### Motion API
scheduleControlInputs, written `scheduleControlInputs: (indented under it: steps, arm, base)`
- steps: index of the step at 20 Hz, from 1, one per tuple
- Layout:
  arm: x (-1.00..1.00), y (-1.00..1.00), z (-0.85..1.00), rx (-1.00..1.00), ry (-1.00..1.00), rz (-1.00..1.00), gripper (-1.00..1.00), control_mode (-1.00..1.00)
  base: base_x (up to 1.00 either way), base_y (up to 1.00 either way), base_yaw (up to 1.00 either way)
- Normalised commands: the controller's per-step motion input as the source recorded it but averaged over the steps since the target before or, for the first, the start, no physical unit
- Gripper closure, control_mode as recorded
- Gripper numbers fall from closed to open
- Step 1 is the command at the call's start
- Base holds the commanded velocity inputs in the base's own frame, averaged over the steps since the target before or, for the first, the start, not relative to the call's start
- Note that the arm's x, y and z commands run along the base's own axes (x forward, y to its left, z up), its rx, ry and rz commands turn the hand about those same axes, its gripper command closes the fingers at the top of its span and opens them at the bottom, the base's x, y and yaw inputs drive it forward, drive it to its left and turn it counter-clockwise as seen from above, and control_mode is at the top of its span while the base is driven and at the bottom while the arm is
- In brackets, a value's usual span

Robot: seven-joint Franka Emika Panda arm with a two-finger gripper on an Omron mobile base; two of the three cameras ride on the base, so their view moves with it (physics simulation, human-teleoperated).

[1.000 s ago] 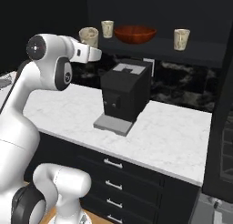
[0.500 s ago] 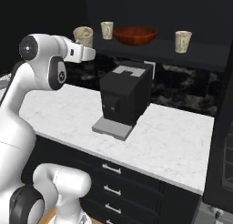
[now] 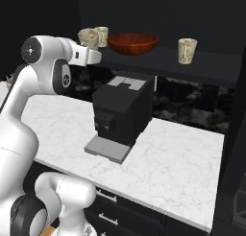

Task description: Gather all objects into one cabinet and sort the glasses and bowls to opposite sides.

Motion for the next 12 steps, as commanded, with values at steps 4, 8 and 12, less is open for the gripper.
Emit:
scheduleControlInputs:
  steps: [4,8,12]
  arm:
    - [0.0,0.0,0.0,0.0,0.0,0.0,1.0,1.0]
    - [0.0,0.0,0.0,0.0,0.0,0.01,1.0,-1.0]
    - [0.0,0.0,0.0,0.0,0.03,0.08,1.0,-1.0]
  base:
    - [0.0,0.0,0.0]
    - [0.0,0.0,0.0]
    - [0.0,0.0,0.0]
